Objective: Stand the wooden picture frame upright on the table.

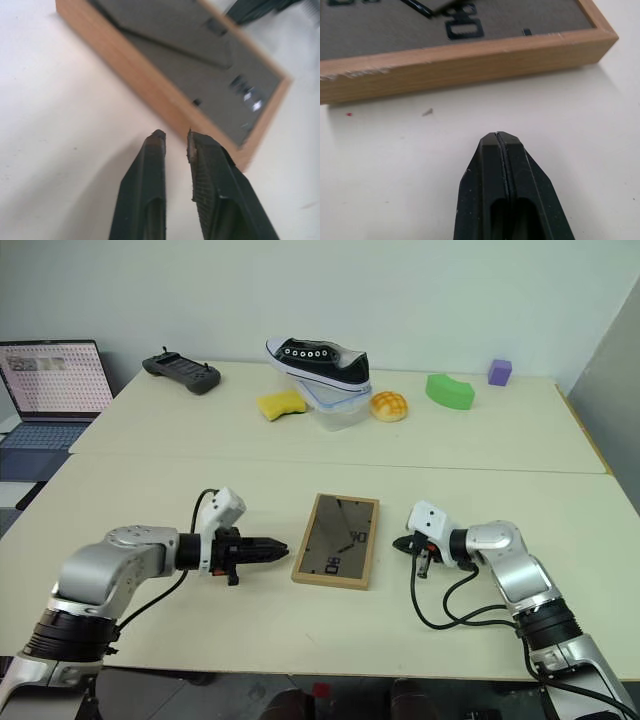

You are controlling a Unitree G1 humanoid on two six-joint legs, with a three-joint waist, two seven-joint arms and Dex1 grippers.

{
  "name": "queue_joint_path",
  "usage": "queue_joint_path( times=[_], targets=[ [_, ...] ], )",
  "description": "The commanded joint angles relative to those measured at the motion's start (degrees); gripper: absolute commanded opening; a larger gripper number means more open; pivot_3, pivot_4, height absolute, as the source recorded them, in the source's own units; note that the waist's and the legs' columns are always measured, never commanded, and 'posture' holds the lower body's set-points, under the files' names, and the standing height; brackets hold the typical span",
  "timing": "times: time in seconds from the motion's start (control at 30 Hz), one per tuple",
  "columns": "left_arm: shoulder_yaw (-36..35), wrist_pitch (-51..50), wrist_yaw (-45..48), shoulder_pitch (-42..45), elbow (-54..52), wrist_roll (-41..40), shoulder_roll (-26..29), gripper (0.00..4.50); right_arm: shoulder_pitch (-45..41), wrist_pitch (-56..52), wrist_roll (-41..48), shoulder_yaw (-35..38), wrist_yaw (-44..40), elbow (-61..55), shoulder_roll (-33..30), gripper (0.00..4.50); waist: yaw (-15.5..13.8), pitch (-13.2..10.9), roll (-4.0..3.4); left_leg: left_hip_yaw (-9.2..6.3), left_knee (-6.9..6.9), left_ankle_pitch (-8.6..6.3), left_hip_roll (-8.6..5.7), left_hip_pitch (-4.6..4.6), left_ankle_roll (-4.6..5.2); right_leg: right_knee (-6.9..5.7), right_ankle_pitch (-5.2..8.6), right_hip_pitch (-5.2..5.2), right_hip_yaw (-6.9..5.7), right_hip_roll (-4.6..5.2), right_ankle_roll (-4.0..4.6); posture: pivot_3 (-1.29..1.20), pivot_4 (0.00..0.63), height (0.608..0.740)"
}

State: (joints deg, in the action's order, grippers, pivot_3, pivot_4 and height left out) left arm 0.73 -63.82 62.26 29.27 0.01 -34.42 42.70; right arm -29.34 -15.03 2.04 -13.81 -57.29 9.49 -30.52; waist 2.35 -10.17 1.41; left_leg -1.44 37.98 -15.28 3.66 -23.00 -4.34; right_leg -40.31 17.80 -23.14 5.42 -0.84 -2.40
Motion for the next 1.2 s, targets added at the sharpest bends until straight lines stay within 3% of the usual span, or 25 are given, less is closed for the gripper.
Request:
queue_joint_path(
  times=[0.03, 0.5, 0.63, 0.83, 0.97, 1.07, 1.2],
  targets=[
    [-6.41, -22.28, -1.2, 8.43, 9.34, -8.54, -2.56, 1.8, -1.13, 3.45, -0.96, -0.16, 1.81, 1.25, 1.31, 0.0, 0.09, 0.0, 0.01, -0.01, 0.0, 0.0, -0.02, 0.0, 0.0, -0.02, 0.0, 0.0, -0.02, 0.0, 0.0, 0.0, 0.15, 0.74],
    [2.37, -23.2, -0.71, 7.48, 15.21, -7.18, 0.2, 4.49, 0.83, 0.41, -0.56, -1.5, 3.29, -4.41, 3.53, 0.0, 1.0, 0.0, -0.01, -0.02, -0.03, 0.12, 0.03, 0.07, -0.22, -0.15, 0.04, -0.05, 0.04, -0.01, 0.06, 0.0, 0.15, 0.74],
    [3.54, -20.88, -0.23, 6.19, 15.93, -6.89, -0.58, 4.49, 1.06, -1.19, -0.34, -2.83, 3.89, -6.24, 5.81, 0.0, 1.1, 0.02, -0.02, -0.01, -0.04, 0.12, 0.04, 0.09, -0.22, -0.16, 0.05, -0.05, 0.06, -0.03, 0.09, 0.0, 0.15, 0.74],
    [3.24, -17.91, -3.49, 5.63, 16.24, -6.38, -7.7, 4.49, 0.41, -3.56, -0.56, -5.2, 5.1, -7.44, 9.57, 0.0, 0.59, 0.06, -0.07, 0.0, 0.01, 0.02, 0.0, 0.09, -0.04, -0.21, 0.06, -0.03, 0.05, 0.01, 0.1, 0.0, 0.15, 0.74],
    [1.62, -17.99, -4.13, 5.33, 14.72, -7.4, -9.43, 4.49, 0.03, -3.87, -0.49, -5.1, 5.0, -7.37, 9.28, 0.0, -0.35, 0.07, -0.06, 0.0, 0.07, 0.02, -0.07, 0.06, -0.03, -0.19, 0.06, 0.0, 0.04, 0.1, 0.1, 0.0, 0.15, 0.74],
    [-0.03, -17.98, -4.27, 5.38, 15.25, -7.85, -9.44, 4.09, 0.34, -3.03, -0.79, -4.29, 4.48, -6.51, 7.33, 0.0, -0.49, 0.07, -0.06, 0.01, 0.07, 0.02, -0.09, 0.06, -0.03, -0.18, 0.06, 0.01, 0.04, 0.12, 0.09, 0.0, 0.15, 0.74],
    [-1.05, -17.73, -4.17, 4.85, 15.02, -8.27, -8.91, 3.16, 1.54, -1.21, -1.14, -3.56, 3.97, -5.65, 3.88, 0.0, -0.35, 0.07, -0.06, 0.0, 0.06, 0.01, -0.06, 0.07, -0.02, -0.18, 0.06, -0.01, 0.04, 0.09, 0.1, 0.0, 0.15, 0.74]
  ],
)
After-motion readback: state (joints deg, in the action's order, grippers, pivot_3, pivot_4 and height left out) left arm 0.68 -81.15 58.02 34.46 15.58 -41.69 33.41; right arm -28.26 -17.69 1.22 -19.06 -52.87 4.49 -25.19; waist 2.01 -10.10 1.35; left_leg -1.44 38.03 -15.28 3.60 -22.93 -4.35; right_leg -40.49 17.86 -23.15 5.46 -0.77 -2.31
